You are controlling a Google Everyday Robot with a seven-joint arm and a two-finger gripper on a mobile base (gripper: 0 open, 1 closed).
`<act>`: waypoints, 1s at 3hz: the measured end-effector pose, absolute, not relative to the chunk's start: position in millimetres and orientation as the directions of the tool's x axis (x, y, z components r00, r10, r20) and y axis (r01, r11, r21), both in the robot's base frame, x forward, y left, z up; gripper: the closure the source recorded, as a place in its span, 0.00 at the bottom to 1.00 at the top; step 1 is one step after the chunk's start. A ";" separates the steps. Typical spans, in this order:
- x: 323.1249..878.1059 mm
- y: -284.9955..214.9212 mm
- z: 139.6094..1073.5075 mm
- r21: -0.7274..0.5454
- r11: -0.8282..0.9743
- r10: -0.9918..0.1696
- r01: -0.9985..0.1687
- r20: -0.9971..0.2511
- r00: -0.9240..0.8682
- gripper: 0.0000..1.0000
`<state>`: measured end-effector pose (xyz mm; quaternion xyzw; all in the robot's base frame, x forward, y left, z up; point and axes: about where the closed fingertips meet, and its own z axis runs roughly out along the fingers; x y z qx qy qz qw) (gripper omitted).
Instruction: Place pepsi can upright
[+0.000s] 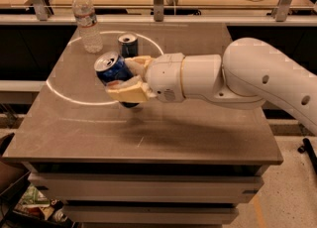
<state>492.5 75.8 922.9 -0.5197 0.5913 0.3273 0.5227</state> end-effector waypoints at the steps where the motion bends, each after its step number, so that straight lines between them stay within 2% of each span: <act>1: 495.2 84.2 917.5 -0.139 0.251 -0.225 -0.958 -0.971 0.082 1.00; 3: 497.4 84.0 894.8 -0.078 0.282 -0.157 -0.956 -0.987 0.034 1.00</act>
Offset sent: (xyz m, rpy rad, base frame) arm 0.0084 0.0090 -0.0289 0.1228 0.0554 -0.0319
